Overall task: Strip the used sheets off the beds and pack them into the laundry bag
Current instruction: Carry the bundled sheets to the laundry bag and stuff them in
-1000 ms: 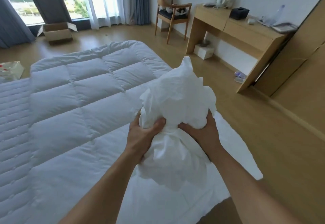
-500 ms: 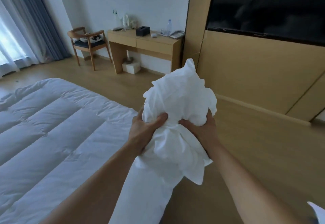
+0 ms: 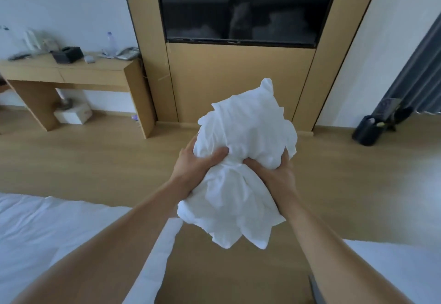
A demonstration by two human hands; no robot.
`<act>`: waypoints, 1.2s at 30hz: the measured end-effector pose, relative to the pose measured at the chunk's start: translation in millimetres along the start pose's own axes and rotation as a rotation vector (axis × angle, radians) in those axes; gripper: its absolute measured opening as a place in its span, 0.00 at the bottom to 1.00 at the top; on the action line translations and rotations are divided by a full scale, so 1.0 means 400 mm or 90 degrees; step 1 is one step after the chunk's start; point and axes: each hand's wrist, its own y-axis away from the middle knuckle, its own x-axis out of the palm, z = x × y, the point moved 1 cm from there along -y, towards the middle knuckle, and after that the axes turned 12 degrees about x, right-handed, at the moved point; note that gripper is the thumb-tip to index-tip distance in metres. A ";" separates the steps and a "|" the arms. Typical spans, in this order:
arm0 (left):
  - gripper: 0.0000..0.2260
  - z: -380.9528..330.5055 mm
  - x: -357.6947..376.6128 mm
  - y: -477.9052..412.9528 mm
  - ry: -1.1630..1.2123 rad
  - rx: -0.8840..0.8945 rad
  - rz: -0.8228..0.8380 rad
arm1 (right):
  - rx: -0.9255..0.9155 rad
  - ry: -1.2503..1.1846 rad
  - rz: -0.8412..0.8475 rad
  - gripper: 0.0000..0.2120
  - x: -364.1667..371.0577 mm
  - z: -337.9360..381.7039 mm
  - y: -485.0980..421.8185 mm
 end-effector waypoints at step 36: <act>0.35 -0.211 1.599 -1.329 0.049 0.095 0.406 | 0.012 -0.118 -0.478 0.58 -1.266 0.179 -1.301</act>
